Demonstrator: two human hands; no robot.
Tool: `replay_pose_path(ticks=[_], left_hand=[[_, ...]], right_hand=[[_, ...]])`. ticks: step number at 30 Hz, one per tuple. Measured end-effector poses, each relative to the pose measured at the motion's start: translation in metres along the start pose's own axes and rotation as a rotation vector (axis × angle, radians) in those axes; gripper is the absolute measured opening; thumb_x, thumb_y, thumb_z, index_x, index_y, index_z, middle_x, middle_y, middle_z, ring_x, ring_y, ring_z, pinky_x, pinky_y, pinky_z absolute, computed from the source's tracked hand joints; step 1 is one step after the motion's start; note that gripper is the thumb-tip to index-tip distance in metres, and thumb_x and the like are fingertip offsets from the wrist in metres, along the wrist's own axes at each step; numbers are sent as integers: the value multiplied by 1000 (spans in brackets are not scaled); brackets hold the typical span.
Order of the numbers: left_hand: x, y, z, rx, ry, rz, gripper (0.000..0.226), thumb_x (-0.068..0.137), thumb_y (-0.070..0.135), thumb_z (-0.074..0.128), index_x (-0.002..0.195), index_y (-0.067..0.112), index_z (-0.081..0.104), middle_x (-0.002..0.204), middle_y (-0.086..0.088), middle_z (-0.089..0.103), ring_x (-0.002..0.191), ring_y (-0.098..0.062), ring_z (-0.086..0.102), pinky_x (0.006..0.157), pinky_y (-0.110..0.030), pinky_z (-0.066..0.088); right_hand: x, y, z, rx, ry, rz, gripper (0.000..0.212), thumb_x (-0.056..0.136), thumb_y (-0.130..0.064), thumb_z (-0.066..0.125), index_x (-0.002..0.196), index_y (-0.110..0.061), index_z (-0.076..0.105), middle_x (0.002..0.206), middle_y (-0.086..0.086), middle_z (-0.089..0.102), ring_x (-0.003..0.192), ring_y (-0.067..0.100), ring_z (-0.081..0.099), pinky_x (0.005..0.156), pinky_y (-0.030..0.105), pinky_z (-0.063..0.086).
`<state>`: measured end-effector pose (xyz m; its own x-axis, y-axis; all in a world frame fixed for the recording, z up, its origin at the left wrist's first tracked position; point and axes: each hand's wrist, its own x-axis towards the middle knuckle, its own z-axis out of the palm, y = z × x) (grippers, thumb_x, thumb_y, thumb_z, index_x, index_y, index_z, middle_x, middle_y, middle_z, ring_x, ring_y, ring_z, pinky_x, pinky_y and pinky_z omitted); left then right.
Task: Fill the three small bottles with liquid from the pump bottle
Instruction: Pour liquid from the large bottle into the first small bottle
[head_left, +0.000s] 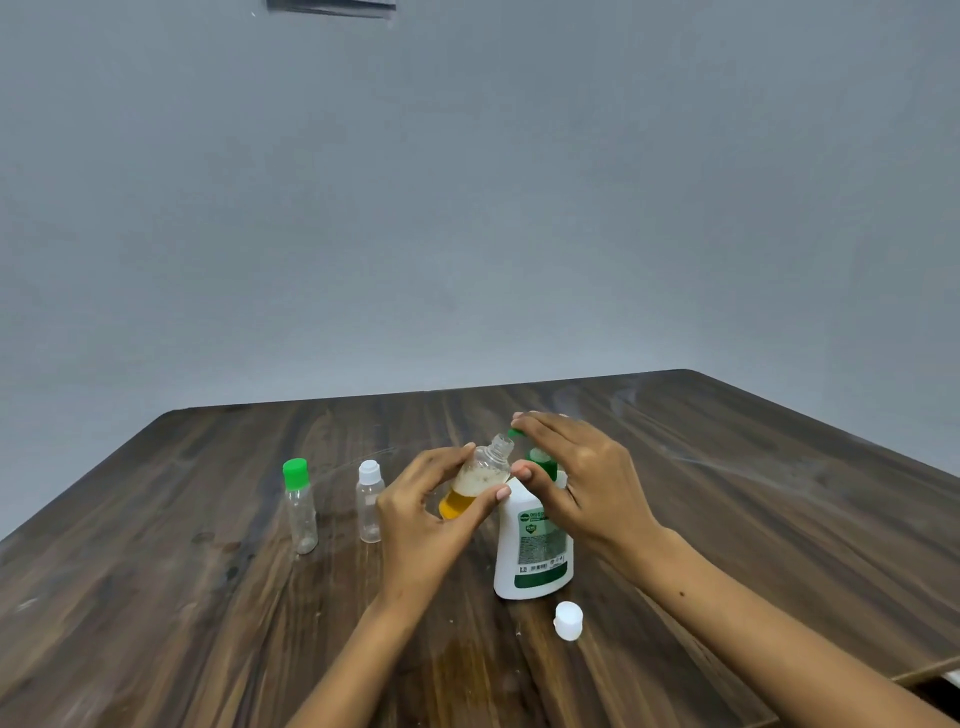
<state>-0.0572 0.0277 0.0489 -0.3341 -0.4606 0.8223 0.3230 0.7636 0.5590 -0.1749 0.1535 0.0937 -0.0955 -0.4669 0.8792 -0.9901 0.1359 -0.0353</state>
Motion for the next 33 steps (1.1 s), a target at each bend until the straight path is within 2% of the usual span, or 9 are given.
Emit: replay_pose_path(ticks=[3, 7, 13, 18, 23, 29, 33], left_hand=[[0, -1, 0, 8, 6, 4, 45, 66, 30, 85, 105, 11, 73, 101, 11, 69, 99, 1, 65, 80, -7, 50], [0, 2, -1, -18, -3, 2, 49, 68, 41, 79, 107, 12, 72, 102, 12, 68, 99, 2, 65, 80, -7, 49], [0, -2, 0, 0, 3, 0, 46, 66, 32, 85, 106, 12, 73, 101, 10, 70, 98, 0, 66, 80, -9, 51], [0, 2, -1, -26, -4, 4, 49, 68, 41, 78, 106, 12, 73, 101, 12, 69, 98, 2, 65, 81, -7, 49], [0, -3, 1, 0, 12, 3, 45, 64, 28, 87, 104, 10, 74, 100, 9, 70, 96, -1, 67, 80, -10, 51], [0, 1, 0, -19, -2, 17, 45, 67, 36, 81, 104, 13, 73, 101, 12, 69, 97, 2, 66, 80, -7, 49], [1, -2, 1, -4, 4, 12, 45, 65, 31, 86, 104, 12, 74, 100, 9, 70, 96, -2, 67, 80, -11, 52]], right_hand=[[1, 0, 1, -11, 10, -9, 74, 95, -64, 23, 106, -9, 70, 106, 4, 70, 97, 19, 66, 82, 23, 45], [-7, -2, 9, 11, 23, 49, 75, 94, -67, 24, 106, -9, 70, 104, 3, 70, 90, 18, 67, 73, 25, 51], [4, 1, -1, -31, 32, -22, 73, 96, -63, 22, 103, -10, 71, 103, 2, 71, 93, 17, 66, 81, 23, 44], [-8, -3, 7, -13, 4, 47, 75, 94, -66, 22, 107, -10, 70, 105, 3, 70, 90, 18, 68, 75, 22, 47], [5, -1, -3, -44, 18, -2, 75, 95, -64, 19, 102, -11, 71, 101, 2, 72, 88, 18, 68, 74, 21, 43], [-6, -5, 6, -12, -5, 72, 78, 94, -68, 19, 106, -11, 71, 104, 1, 71, 87, 15, 68, 70, 17, 44], [3, -3, -1, 3, -2, 60, 79, 94, -68, 16, 107, -13, 71, 107, 1, 71, 92, 17, 68, 73, 20, 45]])
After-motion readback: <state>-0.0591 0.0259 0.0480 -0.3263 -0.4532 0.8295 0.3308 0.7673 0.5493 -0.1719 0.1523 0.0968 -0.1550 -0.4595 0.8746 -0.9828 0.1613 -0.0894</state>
